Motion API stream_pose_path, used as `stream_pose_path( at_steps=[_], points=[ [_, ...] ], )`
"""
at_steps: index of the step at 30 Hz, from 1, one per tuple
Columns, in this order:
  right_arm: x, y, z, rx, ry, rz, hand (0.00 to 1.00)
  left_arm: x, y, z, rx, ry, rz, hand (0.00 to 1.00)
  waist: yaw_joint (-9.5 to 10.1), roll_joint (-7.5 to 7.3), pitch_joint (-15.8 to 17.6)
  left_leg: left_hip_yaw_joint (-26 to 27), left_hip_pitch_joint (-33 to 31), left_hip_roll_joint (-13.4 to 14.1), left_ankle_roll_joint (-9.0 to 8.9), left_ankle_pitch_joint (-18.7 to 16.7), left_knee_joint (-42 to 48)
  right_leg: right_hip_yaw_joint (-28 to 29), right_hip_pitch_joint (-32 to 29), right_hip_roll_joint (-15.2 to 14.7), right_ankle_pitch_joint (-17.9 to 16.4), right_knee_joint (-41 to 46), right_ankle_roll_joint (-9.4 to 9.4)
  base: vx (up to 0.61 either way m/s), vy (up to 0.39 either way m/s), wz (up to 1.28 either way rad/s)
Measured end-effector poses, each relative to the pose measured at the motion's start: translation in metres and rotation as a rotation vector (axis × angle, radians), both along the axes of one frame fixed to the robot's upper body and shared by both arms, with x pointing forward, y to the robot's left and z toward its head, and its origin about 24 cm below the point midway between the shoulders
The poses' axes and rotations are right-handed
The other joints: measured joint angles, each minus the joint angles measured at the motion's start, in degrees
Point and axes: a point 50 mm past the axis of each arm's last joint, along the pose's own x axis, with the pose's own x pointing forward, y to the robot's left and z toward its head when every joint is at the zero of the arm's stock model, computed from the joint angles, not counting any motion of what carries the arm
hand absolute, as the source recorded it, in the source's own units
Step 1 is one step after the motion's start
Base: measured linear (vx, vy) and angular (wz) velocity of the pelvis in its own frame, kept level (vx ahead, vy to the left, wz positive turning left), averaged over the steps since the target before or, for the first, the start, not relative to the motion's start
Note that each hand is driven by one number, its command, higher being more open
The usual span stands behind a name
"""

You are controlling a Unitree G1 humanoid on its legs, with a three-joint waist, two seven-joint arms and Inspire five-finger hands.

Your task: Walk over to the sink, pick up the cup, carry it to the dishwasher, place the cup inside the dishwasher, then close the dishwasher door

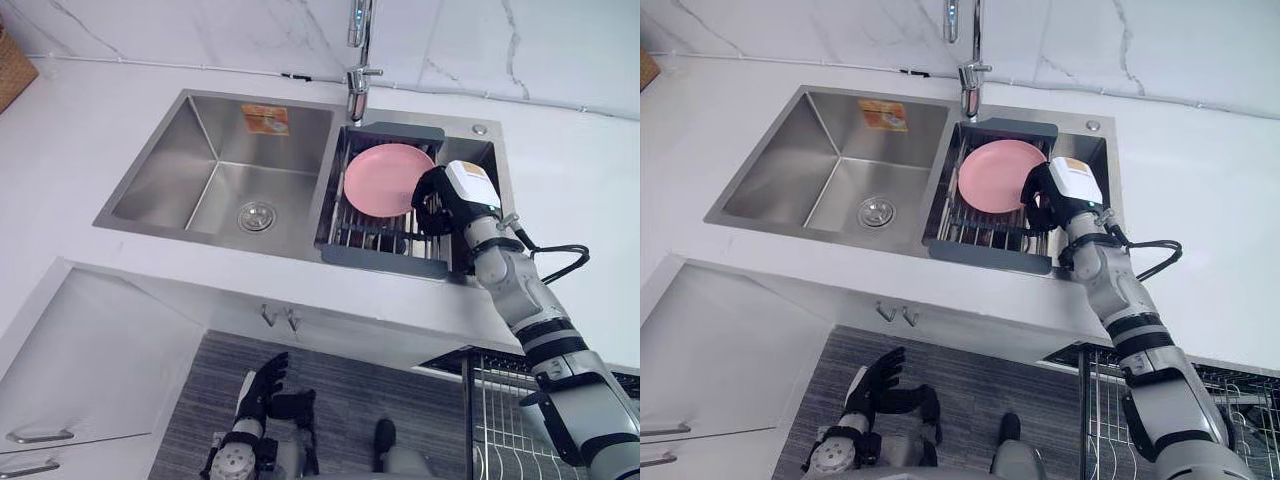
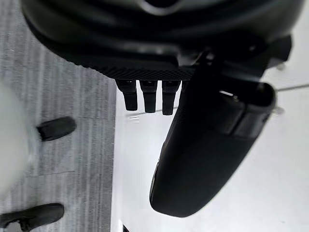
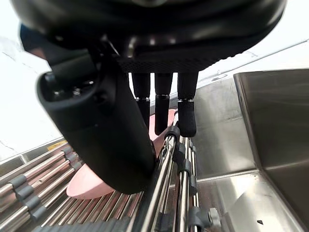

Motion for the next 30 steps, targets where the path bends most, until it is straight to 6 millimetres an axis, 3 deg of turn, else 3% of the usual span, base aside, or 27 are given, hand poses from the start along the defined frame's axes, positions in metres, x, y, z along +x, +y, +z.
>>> stream_pose_path(
  at_steps=[5,11,19,22,26,30],
  points=[
    [-0.007,-0.001,0.001,0.019,-0.023,0.000,0.30,0.000,-0.003,0.000,-0.012,0.001,0.001,0.90,0.25,-0.05,1.1,-0.1,0.8,0.5,-0.39,-0.1,0.0,-0.2,0.9,0.4,-0.4,0.0,-0.46,0.01,-0.025,0.02],
    [-0.031,0.000,0.016,0.112,-0.145,0.037,0.30,-0.002,0.000,-0.001,-0.008,0.007,0.012,0.90,0.58,-0.01,1.1,0.0,1.4,0.5,-0.18,0.0,0.0,-0.1,1.4,0.4,-0.6,0.0,-0.50,0.05,-0.008,-0.01],
    [-0.063,-0.004,0.073,0.337,-0.503,0.091,0.30,-0.004,0.000,-0.003,-0.005,0.021,0.010,0.90,-0.42,-0.15,1.1,1.9,3.9,0.9,-0.23,-0.4,0.0,1.9,2.8,0.7,-0.7,0.1,-0.66,0.03,-0.002,-0.13],
    [-0.071,-0.008,0.072,0.360,-0.519,0.084,0.30,-0.003,-0.001,-0.003,-0.003,0.022,0.008,0.90,-0.44,-0.31,1.0,2.6,4.2,1.2,-0.34,-0.5,-0.1,2.5,2.8,0.9,-0.8,0.1,-0.80,-0.02,-0.004,-0.16],
    [-0.081,-0.017,0.056,0.391,-0.475,0.049,0.30,-0.008,0.000,-0.009,0.004,0.054,0.005,0.90,-1.37,-0.63,0.8,3.4,4.9,1.6,-0.79,-0.8,-0.1,3.5,2.9,1.3,-0.9,0.1,-0.99,-0.04,0.004,-0.12],
    [-0.094,-0.030,0.047,0.447,-0.490,-0.026,0.30,-0.011,0.003,-0.012,0.006,0.074,0.021,0.90,-1.80,-1.66,0.1,5.1,5.4,1.8,-1.40,-1.2,-0.1,4.8,2.3,1.5,-0.8,0.1,-1.02,-0.02,0.023,-0.18]
  ],
)
